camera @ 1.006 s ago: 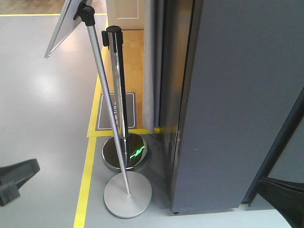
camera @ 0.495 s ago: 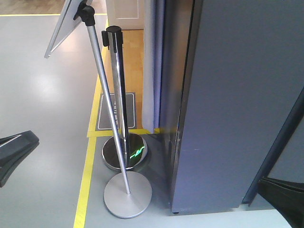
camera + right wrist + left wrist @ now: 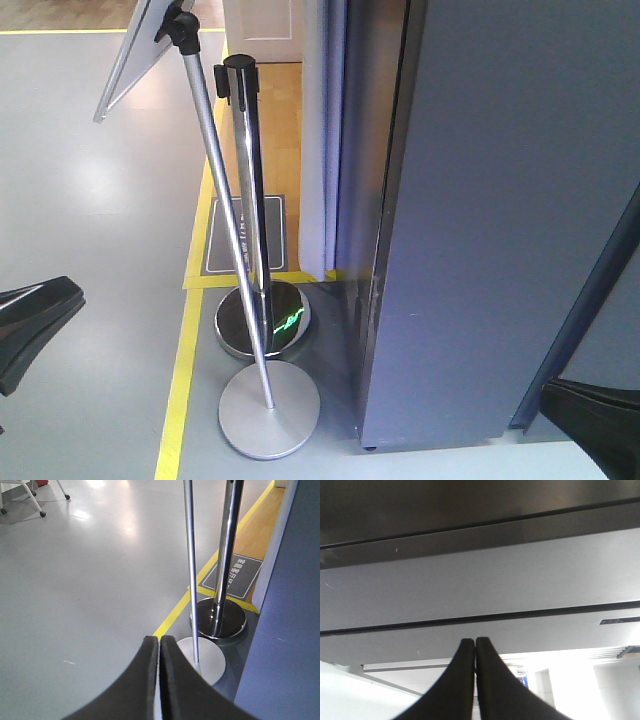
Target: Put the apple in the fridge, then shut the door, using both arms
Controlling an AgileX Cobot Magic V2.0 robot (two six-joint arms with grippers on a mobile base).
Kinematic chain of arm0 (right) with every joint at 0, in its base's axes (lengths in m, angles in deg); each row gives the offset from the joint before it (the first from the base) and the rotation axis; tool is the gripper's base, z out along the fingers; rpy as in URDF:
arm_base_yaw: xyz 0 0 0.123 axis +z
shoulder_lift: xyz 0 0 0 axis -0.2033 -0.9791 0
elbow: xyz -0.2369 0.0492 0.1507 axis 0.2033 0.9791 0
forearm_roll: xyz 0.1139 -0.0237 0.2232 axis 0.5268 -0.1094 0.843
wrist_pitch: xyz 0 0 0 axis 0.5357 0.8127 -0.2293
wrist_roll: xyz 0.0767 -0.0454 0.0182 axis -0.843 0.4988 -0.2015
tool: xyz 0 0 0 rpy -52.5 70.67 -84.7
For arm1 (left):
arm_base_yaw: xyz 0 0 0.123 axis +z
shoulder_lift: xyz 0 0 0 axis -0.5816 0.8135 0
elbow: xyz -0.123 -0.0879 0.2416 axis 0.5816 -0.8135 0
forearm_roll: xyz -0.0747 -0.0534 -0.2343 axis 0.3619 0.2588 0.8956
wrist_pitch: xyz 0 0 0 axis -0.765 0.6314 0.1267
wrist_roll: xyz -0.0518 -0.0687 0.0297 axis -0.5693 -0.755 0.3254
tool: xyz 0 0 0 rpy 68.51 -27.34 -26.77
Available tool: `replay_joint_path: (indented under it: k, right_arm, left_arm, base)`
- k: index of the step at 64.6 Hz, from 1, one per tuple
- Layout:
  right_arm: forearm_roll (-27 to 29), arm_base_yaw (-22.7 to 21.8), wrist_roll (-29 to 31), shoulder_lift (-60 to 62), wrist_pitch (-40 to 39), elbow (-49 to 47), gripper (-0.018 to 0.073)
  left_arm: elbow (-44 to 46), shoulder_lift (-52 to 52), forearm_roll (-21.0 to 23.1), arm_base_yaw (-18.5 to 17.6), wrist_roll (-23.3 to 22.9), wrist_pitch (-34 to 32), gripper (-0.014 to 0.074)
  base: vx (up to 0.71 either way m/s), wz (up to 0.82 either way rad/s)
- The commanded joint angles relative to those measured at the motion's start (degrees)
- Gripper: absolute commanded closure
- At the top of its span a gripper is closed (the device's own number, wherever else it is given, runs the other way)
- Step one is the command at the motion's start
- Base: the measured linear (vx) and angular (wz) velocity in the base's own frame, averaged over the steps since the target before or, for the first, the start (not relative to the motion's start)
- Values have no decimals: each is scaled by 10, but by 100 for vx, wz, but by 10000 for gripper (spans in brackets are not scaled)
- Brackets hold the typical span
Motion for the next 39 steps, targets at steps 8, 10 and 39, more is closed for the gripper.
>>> replay_joint_path:
  k: [8, 10, 39]
  right_arm:
    - [25, -3, 8, -4, -17, -14, 564]
    - [25, -3, 8, -4, -17, -14, 564]
    - [25, -3, 8, -4, -17, -14, 564]
  left_arm:
    - [20, -1, 50, 0, 128, 6, 602]
    - [20, -1, 52, 0, 175, 3, 602]
    - [20, -1, 51, 0, 778, -19, 602]
  base:
    - [0, 0]
    - [0, 0]
    - [0, 0]
